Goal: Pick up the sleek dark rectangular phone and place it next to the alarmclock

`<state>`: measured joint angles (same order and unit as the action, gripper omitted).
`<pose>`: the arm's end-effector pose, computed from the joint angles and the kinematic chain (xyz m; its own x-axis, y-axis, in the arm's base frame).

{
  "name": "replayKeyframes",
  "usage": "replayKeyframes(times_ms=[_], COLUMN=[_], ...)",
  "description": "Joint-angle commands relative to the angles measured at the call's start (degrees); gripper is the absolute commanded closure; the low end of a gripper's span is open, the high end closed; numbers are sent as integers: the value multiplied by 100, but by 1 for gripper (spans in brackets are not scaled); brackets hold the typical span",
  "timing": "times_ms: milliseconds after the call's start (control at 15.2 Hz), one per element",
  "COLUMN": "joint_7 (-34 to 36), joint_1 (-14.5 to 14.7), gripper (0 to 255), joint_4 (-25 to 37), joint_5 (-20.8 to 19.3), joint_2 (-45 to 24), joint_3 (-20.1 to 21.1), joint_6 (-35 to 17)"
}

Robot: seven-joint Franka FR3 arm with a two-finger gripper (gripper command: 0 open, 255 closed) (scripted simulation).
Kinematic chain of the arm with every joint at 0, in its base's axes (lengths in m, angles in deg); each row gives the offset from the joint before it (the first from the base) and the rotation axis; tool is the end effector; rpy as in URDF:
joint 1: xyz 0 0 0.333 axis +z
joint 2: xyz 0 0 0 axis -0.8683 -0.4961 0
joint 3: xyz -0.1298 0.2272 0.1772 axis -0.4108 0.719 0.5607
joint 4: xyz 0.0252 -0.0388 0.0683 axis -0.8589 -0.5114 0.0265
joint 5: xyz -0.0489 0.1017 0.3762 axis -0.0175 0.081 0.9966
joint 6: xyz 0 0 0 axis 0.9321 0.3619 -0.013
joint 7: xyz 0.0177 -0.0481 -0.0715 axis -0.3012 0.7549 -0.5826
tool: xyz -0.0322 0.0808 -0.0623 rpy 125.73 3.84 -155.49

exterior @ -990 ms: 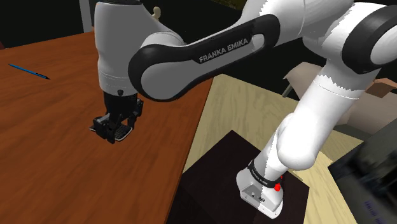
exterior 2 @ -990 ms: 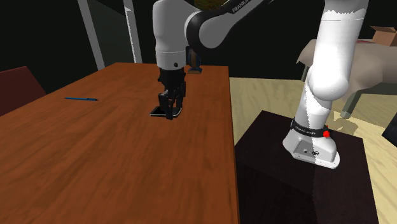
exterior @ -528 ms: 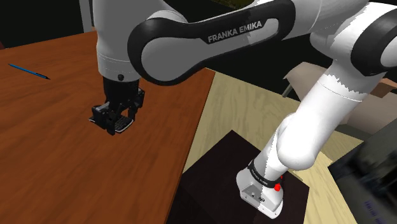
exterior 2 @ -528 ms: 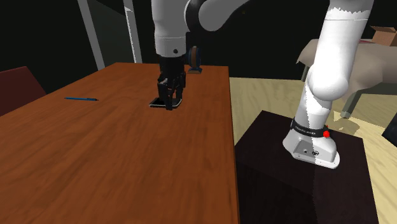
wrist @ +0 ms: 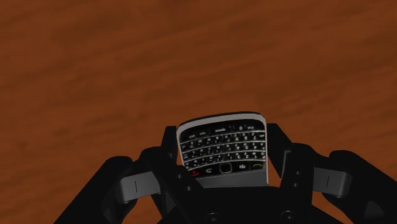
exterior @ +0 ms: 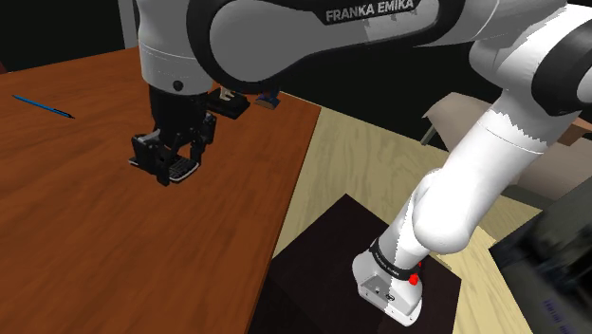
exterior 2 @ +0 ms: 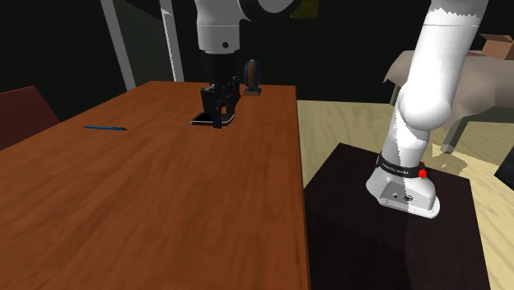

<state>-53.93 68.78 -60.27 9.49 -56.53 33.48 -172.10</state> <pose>0.4058 0.3883 0.4742 0.9726 0.2323 0.0107 0.2324 -0.9725 -0.0121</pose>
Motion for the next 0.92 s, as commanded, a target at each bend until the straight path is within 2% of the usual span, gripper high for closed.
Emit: replayKeyframes(times_ms=[0, 858], joint_7=[-18, -54], joint_1=[-5, -19], gripper=[255, 255], joint_4=[127, 1041], joint_5=[23, 77], joint_2=[36, 128], joint_3=[-4, -18], joint_6=[157, 1147])
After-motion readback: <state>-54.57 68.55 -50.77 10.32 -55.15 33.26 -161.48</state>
